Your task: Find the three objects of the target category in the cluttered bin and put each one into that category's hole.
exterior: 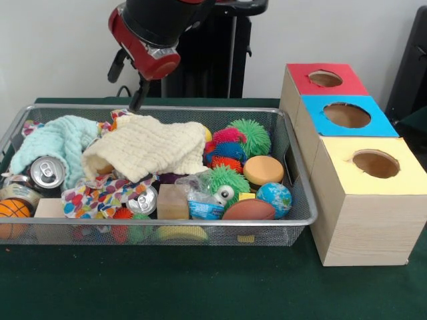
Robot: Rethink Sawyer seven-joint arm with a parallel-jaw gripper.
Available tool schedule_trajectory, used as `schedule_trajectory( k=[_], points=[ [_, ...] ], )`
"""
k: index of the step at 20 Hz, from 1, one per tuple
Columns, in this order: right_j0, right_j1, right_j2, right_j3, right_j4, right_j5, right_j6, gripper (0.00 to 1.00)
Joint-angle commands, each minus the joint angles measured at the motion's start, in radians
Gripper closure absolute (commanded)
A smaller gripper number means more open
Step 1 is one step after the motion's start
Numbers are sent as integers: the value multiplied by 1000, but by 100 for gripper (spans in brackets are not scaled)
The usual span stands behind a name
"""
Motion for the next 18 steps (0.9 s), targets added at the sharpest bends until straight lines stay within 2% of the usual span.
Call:
schedule_trajectory(
  k=[1, 5, 9, 18],
  points=[
    [-57, -9, 177, 57, 40, -41, 60, 0],
    [-98, -18, 262, 37, 78, -130, 42, 0],
    [-109, -32, 283, 9, 64, -155, 29, 0],
    [-112, -67, 334, 52, 41, -298, 52, 0]
  ],
)
